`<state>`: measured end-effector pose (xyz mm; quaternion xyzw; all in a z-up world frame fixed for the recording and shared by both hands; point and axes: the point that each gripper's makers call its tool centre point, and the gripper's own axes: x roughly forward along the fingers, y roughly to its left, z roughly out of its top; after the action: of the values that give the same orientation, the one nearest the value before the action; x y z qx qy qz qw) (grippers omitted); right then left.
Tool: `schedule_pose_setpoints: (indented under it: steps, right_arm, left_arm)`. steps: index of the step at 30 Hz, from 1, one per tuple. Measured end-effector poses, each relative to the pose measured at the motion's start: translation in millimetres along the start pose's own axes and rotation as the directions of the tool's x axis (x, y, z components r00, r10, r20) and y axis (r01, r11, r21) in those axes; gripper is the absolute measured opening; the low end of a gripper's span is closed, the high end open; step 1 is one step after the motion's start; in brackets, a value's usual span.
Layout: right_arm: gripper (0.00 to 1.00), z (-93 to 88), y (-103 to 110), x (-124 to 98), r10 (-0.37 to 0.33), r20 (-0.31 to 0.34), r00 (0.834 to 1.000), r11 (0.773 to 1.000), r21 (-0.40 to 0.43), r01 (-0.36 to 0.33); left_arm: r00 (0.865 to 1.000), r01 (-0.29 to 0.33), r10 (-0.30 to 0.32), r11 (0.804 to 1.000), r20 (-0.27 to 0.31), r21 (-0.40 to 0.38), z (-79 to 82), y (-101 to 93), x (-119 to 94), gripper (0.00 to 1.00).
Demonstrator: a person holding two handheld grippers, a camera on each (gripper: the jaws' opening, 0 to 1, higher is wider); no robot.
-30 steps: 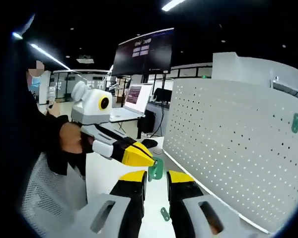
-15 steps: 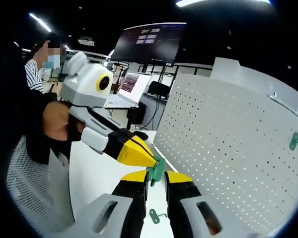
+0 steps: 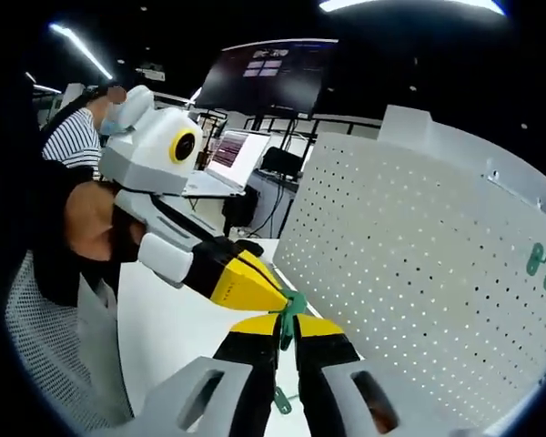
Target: Insert the hook assembly into the mounting plate slot until the hook locks in place.
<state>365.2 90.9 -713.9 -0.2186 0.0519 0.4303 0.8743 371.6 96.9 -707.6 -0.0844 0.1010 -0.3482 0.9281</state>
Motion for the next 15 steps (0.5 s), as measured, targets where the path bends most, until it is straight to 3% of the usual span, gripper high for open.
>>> schedule_pose_setpoints:
  steps: [15]
  right_arm:
    - [0.02, 1.0, -0.8, -0.9, -0.023, 0.003, 1.0, 1.0, 0.015, 0.023]
  left_arm:
    - [1.0, 0.021, -0.021, 0.999, 0.012, -0.026, 1.4, -3.9, -0.5, 0.01]
